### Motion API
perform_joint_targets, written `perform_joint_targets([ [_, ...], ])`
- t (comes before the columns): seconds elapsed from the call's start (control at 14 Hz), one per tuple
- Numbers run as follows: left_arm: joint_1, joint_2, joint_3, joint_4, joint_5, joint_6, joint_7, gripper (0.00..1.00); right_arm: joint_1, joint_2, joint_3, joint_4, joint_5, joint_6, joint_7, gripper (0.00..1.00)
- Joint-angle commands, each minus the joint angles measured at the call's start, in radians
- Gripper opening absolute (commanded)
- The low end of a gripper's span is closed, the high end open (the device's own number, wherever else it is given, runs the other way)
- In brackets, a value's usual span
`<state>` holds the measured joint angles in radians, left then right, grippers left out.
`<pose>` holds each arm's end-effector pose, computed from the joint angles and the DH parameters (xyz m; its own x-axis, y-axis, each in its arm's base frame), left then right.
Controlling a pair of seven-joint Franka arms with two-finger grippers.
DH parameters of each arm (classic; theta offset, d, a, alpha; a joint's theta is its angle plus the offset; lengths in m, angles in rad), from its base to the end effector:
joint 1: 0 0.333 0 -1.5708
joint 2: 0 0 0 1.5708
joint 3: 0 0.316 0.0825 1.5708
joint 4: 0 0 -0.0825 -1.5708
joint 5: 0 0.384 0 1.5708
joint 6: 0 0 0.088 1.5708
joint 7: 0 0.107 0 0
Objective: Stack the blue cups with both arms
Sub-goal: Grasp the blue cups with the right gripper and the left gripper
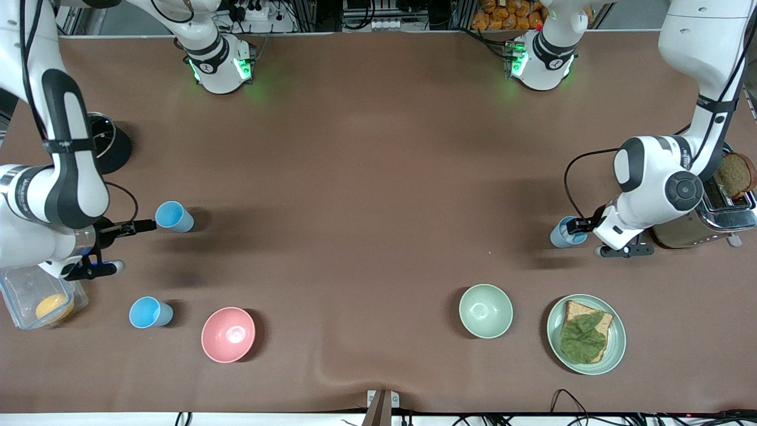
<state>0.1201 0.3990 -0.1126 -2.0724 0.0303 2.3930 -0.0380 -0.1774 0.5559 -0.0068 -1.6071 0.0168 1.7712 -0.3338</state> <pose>0.5815 0.0052 0.2303 0.9967 0.0287 -0.0761 0.0305 -0.9993 0.0219 0.6315 -0.1157 0.2795 0.9205 0.1581 -0.3574 0.1167 -0.9840 -0.1349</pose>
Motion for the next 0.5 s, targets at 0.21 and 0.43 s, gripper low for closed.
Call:
perform_joint_targets([
  [0.21, 0.010, -0.015, -0.059, 0.001, -0.017, 0.014, 0.003, 0.00, -0.031, -0.053, 0.019, -0.172, -0.011, 0.111, -0.102, 1.00],
  [0.43, 0.010, -0.045, -0.134, 0.014, -0.018, 0.009, -0.028, 0.00, -0.021, -0.042, 0.021, -0.203, -0.008, 0.155, -0.100, 1.00],
])
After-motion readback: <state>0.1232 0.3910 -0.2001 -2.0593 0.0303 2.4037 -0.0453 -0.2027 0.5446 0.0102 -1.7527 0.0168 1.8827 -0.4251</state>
